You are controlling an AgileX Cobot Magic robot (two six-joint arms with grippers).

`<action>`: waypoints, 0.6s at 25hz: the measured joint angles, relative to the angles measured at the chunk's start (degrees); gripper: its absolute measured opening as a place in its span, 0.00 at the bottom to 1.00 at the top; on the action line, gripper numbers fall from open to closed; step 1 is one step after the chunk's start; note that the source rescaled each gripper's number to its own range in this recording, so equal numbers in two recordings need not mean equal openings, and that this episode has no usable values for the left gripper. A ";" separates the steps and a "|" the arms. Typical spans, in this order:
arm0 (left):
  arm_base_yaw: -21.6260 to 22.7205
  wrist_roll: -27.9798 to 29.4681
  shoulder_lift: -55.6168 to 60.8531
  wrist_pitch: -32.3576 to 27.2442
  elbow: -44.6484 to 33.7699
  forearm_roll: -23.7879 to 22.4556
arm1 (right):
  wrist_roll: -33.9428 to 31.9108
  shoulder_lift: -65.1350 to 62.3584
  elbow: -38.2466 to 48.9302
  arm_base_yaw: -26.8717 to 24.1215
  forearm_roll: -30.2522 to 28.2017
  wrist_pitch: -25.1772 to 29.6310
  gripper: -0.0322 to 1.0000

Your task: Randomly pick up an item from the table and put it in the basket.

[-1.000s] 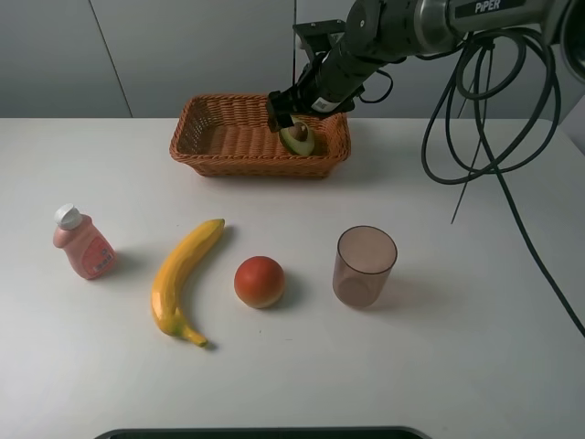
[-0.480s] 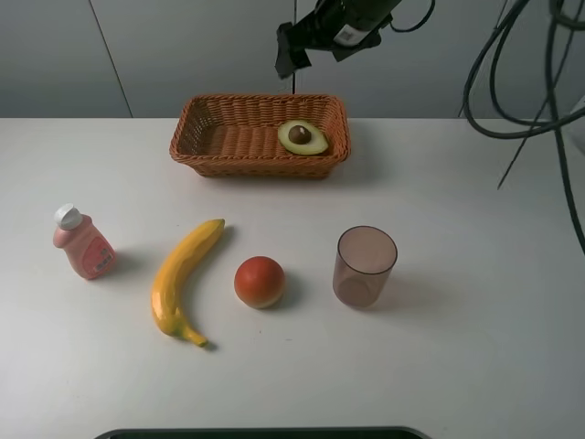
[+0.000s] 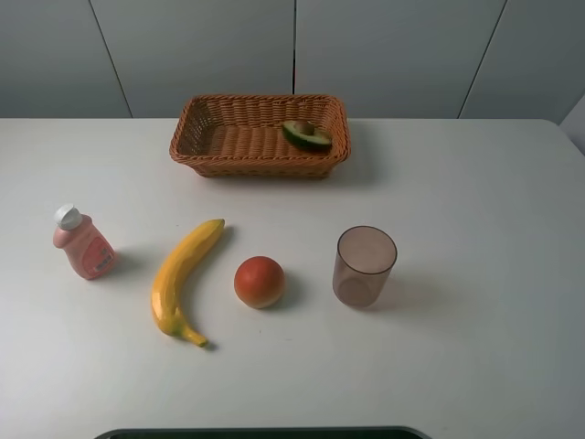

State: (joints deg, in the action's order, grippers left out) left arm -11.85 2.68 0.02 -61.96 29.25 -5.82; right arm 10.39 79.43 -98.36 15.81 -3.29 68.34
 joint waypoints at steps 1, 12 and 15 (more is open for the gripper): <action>0.00 0.00 0.00 0.00 0.00 0.00 | -0.51 -1.97 0.00 0.00 -1.68 0.60 0.99; 0.00 -0.11 0.00 0.00 0.00 0.00 | -1.93 -31.36 13.31 -0.63 -7.41 1.49 0.99; 0.00 -0.11 0.00 0.00 0.00 0.00 | -3.75 -39.99 18.45 -0.63 -8.14 1.59 0.99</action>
State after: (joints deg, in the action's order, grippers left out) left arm -11.85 2.57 0.02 -61.96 29.25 -5.82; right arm 6.64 39.44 -79.91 15.19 -11.43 69.93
